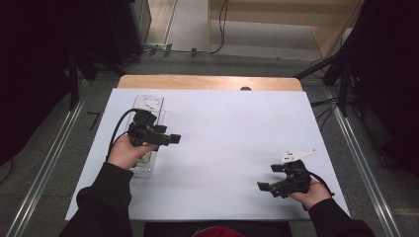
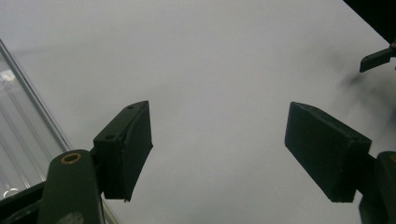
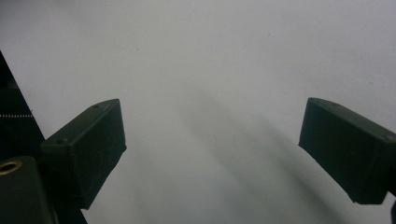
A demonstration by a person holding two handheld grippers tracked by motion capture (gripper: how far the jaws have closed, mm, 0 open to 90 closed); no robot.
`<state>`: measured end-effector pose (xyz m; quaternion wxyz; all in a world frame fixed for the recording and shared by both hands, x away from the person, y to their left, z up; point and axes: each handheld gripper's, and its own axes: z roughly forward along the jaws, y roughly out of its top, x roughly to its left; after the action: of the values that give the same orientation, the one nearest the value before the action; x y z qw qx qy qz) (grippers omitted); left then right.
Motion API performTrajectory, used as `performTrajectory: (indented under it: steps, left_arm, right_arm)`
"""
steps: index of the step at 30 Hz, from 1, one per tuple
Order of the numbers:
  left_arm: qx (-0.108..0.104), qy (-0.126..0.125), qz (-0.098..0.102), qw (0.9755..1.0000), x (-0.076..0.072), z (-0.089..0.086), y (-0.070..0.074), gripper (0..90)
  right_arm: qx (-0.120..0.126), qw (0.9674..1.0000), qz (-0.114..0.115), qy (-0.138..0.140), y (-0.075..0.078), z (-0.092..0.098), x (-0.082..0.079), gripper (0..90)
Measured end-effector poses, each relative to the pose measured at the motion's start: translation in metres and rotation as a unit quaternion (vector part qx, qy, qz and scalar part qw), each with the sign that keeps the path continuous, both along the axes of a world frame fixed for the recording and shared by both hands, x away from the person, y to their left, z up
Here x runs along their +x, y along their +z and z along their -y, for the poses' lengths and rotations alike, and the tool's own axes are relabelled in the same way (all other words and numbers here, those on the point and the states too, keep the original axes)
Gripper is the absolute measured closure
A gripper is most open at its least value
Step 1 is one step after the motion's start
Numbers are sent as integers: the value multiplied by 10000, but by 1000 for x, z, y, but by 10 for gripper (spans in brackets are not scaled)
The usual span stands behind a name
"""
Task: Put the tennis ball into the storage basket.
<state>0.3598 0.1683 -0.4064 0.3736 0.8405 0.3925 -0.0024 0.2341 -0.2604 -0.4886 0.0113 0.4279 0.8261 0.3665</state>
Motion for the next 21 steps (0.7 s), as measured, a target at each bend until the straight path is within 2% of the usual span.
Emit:
performTrajectory:
  steps: [17, 21]
  left_arm:
    - [-57, -115, -190, 9997, -13, 3, -16, 240]
    - [22, -120, -171, 9998, -15, 4, -19, 240]
  right_arm:
    - [-23, 10000, -6, -6, 0, 0, 0, 53]
    - [-31, 10000, 6, -10, 0, 0, 0, 53]
